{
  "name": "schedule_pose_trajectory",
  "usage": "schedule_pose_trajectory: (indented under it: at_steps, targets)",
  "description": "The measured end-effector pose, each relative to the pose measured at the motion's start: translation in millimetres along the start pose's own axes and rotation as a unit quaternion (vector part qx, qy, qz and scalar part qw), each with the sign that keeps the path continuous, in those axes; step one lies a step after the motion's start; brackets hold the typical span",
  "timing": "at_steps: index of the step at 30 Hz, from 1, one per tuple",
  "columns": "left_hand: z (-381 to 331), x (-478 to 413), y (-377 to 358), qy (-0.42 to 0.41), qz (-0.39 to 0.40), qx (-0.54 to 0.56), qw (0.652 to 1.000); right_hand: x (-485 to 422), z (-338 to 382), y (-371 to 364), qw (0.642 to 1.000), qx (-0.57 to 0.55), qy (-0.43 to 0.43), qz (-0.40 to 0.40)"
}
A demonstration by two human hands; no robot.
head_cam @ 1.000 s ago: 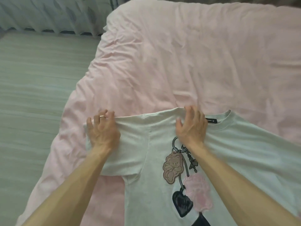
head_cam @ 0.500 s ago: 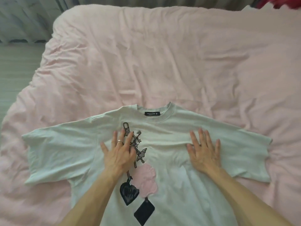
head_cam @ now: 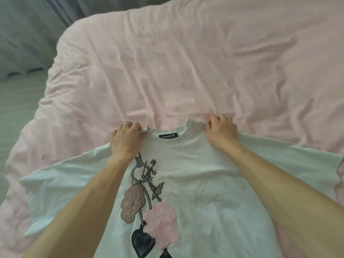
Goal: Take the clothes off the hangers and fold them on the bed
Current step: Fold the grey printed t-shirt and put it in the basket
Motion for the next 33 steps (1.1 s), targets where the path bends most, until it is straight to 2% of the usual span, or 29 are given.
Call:
schedule_pose_trajectory:
  at_steps: [4, 9, 11, 14, 16, 23, 29, 33]
  targets:
    - [8, 0, -4, -0.003, -0.062, 0.033, 0.998, -4, -4, 4, 0.988, -0.055, -0.002, -0.142]
    - [4, 21, -29, 0.049, -0.067, 0.078, 0.994, 31, -1, -1, 0.966, -0.05, -0.013, -0.255]
    - [-5, 52, -39, 0.036, -0.055, 0.081, 0.995, 64, 12, -14, 0.975, -0.025, 0.019, -0.222]
    - [-29, 114, -58, -0.014, 0.025, 0.091, 0.995, 127, 22, -47, 0.992, 0.014, 0.078, -0.094]
    - [-38, 161, -69, -0.033, 0.066, 0.079, 0.994, 170, 15, -65, 0.994, 0.057, 0.086, -0.031]
    - [-24, 308, -85, 0.009, 0.109, 0.051, 0.993, 298, -18, -69, 0.994, 0.087, 0.066, 0.024]
    - [-2, 421, -70, 0.087, 0.161, 0.047, 0.982, 404, -44, -61, 0.987, 0.096, 0.106, 0.07]
    - [9, 498, -61, 0.12, 0.163, 0.063, 0.977, 454, -68, -54, 0.984, 0.096, 0.1, 0.111]
Point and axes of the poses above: each hand's wrist, its own x-axis away from the middle knuckle, its own y-axis out of the back of the hand, z = x × y, the point moved 6 cm from there along -x, towards the middle knuckle
